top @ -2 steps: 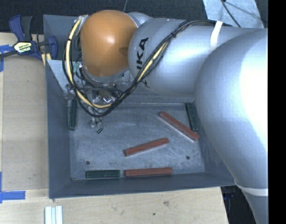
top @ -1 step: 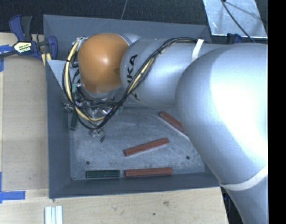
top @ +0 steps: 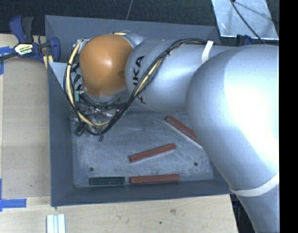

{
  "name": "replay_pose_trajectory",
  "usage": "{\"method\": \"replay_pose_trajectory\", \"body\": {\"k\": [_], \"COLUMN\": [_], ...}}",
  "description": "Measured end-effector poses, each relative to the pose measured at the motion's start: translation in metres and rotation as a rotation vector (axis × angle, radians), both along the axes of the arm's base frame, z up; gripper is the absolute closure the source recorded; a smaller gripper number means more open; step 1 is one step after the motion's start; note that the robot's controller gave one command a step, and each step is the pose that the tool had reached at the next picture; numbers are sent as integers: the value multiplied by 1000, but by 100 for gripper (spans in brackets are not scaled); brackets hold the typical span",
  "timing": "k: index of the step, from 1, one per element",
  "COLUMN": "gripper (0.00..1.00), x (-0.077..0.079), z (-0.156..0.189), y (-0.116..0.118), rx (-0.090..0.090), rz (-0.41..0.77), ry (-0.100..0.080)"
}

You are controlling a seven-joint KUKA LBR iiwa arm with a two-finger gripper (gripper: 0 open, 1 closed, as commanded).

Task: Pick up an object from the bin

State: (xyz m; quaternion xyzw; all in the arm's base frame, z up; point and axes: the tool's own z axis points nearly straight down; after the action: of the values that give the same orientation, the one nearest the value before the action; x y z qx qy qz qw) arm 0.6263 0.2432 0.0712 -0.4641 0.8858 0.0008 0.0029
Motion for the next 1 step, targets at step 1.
{"method": "replay_pose_trajectory", "body": {"k": [1], "gripper": [100], "x": [0], "z": [0], "y": [0], "rx": [0], "rz": [0], "ry": [0]}}
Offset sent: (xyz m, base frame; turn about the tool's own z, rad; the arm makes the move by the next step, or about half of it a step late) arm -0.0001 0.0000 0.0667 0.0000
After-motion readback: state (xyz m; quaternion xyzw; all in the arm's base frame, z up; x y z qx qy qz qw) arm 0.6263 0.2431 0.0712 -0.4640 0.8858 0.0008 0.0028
